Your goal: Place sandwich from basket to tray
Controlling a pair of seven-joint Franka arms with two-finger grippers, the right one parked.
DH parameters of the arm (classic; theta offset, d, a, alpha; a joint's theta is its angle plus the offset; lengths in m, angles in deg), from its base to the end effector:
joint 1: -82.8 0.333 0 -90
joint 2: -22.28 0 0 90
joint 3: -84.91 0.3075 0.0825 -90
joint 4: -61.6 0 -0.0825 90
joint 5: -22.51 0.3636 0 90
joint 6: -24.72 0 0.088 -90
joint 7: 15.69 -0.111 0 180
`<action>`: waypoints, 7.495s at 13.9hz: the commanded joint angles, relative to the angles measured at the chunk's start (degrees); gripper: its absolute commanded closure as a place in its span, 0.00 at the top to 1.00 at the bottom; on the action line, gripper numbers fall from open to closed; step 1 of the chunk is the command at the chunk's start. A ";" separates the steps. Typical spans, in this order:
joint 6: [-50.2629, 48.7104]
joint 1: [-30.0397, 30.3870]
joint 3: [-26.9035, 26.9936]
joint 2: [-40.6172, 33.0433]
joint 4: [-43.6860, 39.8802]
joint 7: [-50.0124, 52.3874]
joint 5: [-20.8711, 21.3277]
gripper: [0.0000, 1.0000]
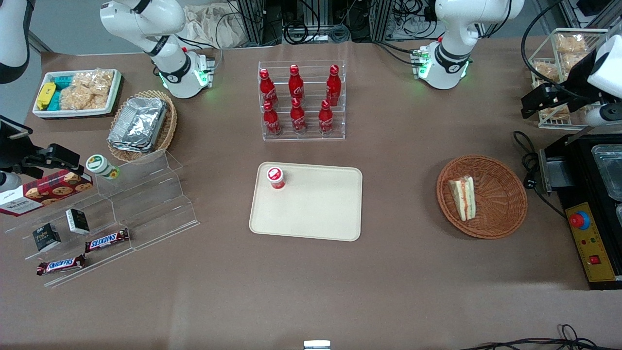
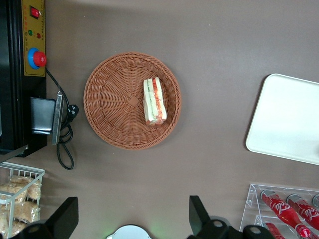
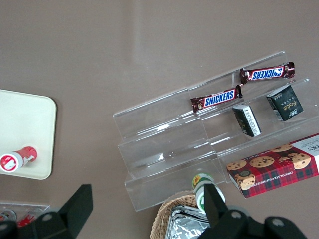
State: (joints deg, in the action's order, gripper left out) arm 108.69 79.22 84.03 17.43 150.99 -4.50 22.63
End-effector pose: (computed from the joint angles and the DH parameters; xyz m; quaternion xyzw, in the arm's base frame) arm 0.4957 -0.0388 0.6512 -0.9983 -0.0588 0.0047 0.0024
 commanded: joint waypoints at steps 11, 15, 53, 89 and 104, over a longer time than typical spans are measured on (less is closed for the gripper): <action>11.70 0.41 1.05 9.06 6.46 5.46 0.41 1.00; 27.63 -0.29 0.70 11.24 19.48 9.89 0.85 1.00; -6.16 -5.04 -10.79 13.63 -11.58 9.19 8.40 0.00; 28.54 -12.42 -26.28 52.49 -15.21 51.54 15.88 1.00; 11.05 2.60 -25.85 16.29 -6.70 47.28 9.82 1.00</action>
State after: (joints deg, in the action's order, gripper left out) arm 120.00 79.47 57.99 39.97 137.54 48.28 34.61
